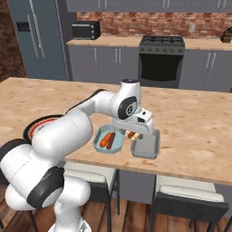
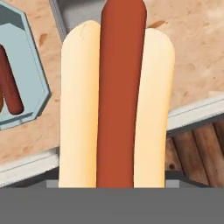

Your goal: Place one cooked food and one vegetable from the large plate to each tupperware container.

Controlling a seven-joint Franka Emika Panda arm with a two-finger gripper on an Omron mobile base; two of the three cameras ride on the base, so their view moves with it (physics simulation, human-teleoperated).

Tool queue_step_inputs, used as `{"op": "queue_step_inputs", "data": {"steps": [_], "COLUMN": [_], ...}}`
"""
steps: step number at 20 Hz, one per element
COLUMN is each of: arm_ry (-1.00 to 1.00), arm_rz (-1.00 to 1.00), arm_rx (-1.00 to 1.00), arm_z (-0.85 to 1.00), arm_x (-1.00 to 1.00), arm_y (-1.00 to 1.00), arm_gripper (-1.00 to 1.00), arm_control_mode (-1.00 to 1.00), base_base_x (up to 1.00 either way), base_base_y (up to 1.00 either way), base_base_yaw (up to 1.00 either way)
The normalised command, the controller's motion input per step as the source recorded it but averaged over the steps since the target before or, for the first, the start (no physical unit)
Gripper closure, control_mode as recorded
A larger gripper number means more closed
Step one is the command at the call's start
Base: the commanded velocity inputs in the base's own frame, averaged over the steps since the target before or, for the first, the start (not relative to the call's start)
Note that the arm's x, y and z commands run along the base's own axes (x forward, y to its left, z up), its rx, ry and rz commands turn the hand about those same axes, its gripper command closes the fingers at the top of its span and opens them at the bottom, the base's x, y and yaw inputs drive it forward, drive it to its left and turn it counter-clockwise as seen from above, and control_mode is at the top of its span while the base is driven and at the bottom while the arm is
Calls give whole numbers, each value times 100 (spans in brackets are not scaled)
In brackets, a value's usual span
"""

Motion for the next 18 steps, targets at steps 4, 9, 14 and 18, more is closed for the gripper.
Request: {"op": "queue_step_inputs", "data": {"steps": [4,9,14,18], "arm_ry": [5,0,0,-1], "arm_rz": [-4,14,32,17], "arm_rx": [-1,0,0,0], "arm_z": [-7,-46,-12,-28], "arm_x": [11,76,48,3], "arm_y": [-50,-5,-26,-15], "arm_gripper": [100,100,100,100], "arm_control_mode": [-100,-100,-100,-100], "base_base_x": [0,0,0,0], "base_base_y": [0,0,0,0], "base_base_yaw": [0,0,0,0]}}
